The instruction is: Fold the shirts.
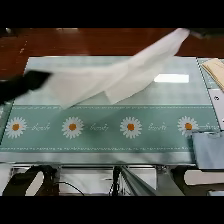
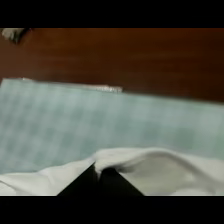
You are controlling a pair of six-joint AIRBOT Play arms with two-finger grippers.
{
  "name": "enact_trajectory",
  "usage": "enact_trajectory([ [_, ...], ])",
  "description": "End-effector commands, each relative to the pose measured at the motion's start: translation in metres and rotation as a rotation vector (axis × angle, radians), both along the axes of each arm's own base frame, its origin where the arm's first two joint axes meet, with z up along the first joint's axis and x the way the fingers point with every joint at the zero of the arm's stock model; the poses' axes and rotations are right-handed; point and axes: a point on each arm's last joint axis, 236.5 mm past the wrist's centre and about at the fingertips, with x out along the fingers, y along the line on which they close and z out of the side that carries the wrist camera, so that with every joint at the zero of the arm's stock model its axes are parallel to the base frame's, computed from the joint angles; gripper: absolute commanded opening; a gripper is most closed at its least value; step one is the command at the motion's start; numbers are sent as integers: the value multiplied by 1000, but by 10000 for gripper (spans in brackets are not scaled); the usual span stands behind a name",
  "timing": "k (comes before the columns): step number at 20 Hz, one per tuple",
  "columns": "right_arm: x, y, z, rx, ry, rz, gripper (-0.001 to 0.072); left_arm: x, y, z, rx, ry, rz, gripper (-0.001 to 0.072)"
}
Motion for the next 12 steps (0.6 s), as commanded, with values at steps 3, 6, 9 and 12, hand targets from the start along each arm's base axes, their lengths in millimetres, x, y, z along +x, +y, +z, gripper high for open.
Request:
enact_trajectory([
  [3,-144,21,219,-68,-535,-132,17,-85,27,238,291,-623,154,27],
  [6,-226,13,271,-112,-677,-291,17,-134,14,291,408,-759,178,27],
  [9,-295,-3,289,-186,-744,-449,17,-162,5,276,491,-639,154,27],
  [12,-334,-15,266,-261,-663,-535,16,-189,10,257,516,-529,202,27],
])
